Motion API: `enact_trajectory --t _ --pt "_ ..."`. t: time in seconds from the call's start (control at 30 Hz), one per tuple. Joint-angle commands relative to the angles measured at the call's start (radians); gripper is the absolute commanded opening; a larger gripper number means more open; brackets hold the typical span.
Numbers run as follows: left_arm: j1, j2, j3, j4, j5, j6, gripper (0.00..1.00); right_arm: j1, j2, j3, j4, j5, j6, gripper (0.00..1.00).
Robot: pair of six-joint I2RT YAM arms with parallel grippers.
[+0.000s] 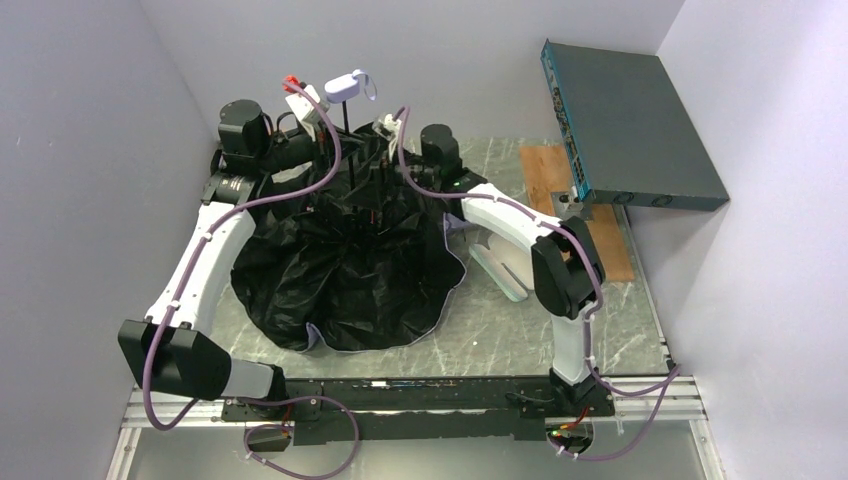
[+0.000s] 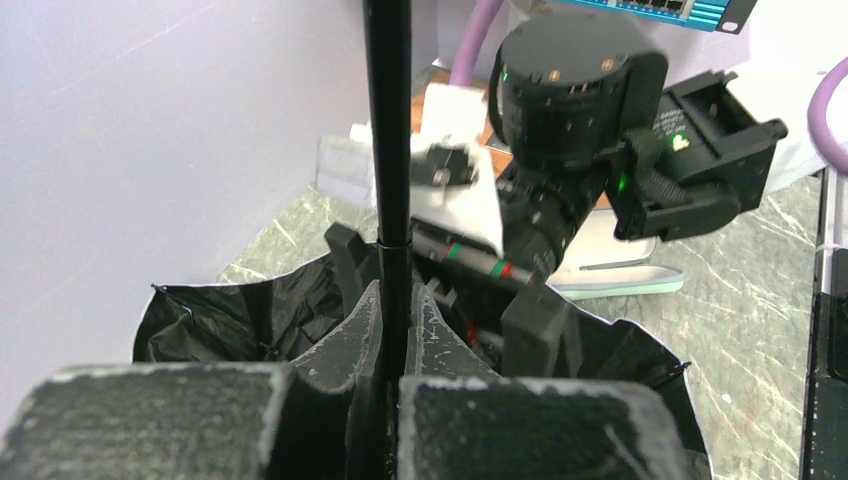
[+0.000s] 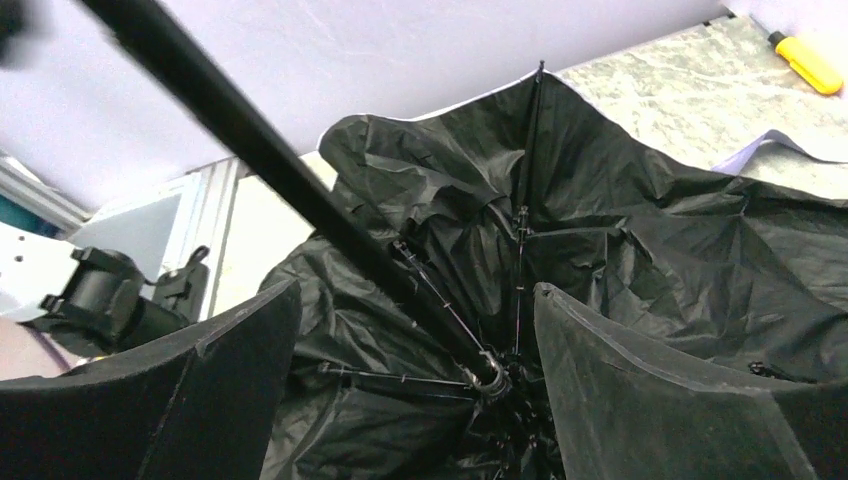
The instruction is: Open the umbrella
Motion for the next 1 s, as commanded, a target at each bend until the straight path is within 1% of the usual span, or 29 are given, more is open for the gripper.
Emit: enact_trajectory --t 0.0,0.03,0.07,0.13,0.23,0.27,0.3,0.33,0.37,0.4,0.43,0.47,0.53,0.57,0.63,0.7,0.73,0.8,0.83,0.9,0.97 --pt "-0.003 -0.010 0.030 0.062 0.038 -0.048 0.00 0.025 0.024 0.057 0.072 0.132 -0.073 0.84" --pt "-0.003 -0.008 0.034 0.056 0.042 -0.049 0.00 0.028 0.034 0.062 0.077 0.142 -0.076 0.80" --pt "-0.003 -0.005 0.038 0.051 0.046 -0.054 0.00 0.028 0.043 0.073 0.074 0.151 -0.076 0.75" --pt "-0.003 -0.001 0.037 0.051 0.054 -0.068 0.00 0.030 0.059 0.093 0.069 0.195 -0.078 0.61" --pt "-0.003 0.004 0.036 0.060 0.059 -0.076 0.00 0.032 0.081 0.114 0.077 0.257 -0.081 0.36" --pt "-0.003 0.007 0.038 0.058 0.056 -0.104 0.00 0.032 0.089 0.125 0.073 0.262 -0.079 0.28" --pt "-0.003 0.011 0.043 0.048 0.052 -0.111 0.06 0.032 0.094 0.139 0.071 0.262 -0.075 0.17" --pt "-0.003 0.015 0.053 0.031 0.051 -0.101 0.21 0.032 0.094 0.140 0.077 0.262 -0.071 0.05" --pt "-0.002 0.016 0.060 0.015 0.042 -0.096 0.37 0.032 0.090 0.137 0.089 0.267 -0.063 0.00" --pt "0.000 0.011 0.060 0.006 0.024 -0.070 0.57 0.033 0.084 0.129 0.102 0.273 -0.056 0.00" --pt "0.006 -0.002 0.052 0.006 -0.011 -0.062 0.69 0.031 0.079 0.123 0.118 0.277 -0.049 0.00" --pt "0.018 -0.020 0.034 0.021 -0.040 -0.073 0.76 0.029 0.071 0.116 0.130 0.282 -0.041 0.00" --pt "0.053 -0.065 -0.036 0.075 -0.096 -0.131 0.84 0.021 0.061 0.098 0.174 0.291 -0.016 0.00" --pt "0.076 -0.093 -0.064 0.119 -0.132 -0.169 0.86 0.018 0.059 0.095 0.186 0.295 0.002 0.00" --pt "0.138 -0.149 -0.183 0.220 -0.168 -0.221 0.85 0.013 0.060 0.104 0.196 0.300 0.012 0.00" --pt "0.187 -0.194 -0.275 0.261 -0.193 -0.206 0.83 0.012 0.059 0.112 0.209 0.312 0.021 0.00" --pt "0.201 -0.205 -0.301 0.238 -0.178 -0.161 0.80 0.012 0.059 0.120 0.212 0.316 0.026 0.00" --pt "0.202 -0.211 -0.328 0.142 -0.120 0.004 0.70 0.013 0.057 0.133 0.222 0.326 0.041 0.00" --pt "0.200 -0.209 -0.344 0.110 -0.099 0.065 0.67 0.012 0.054 0.140 0.226 0.332 0.049 0.00" --pt "0.196 -0.196 -0.364 0.058 -0.097 0.137 0.64 0.012 0.049 0.153 0.233 0.337 0.065 0.00" --pt "0.189 -0.175 -0.360 0.042 -0.091 0.166 0.62 0.012 0.044 0.167 0.233 0.338 0.079 0.00"
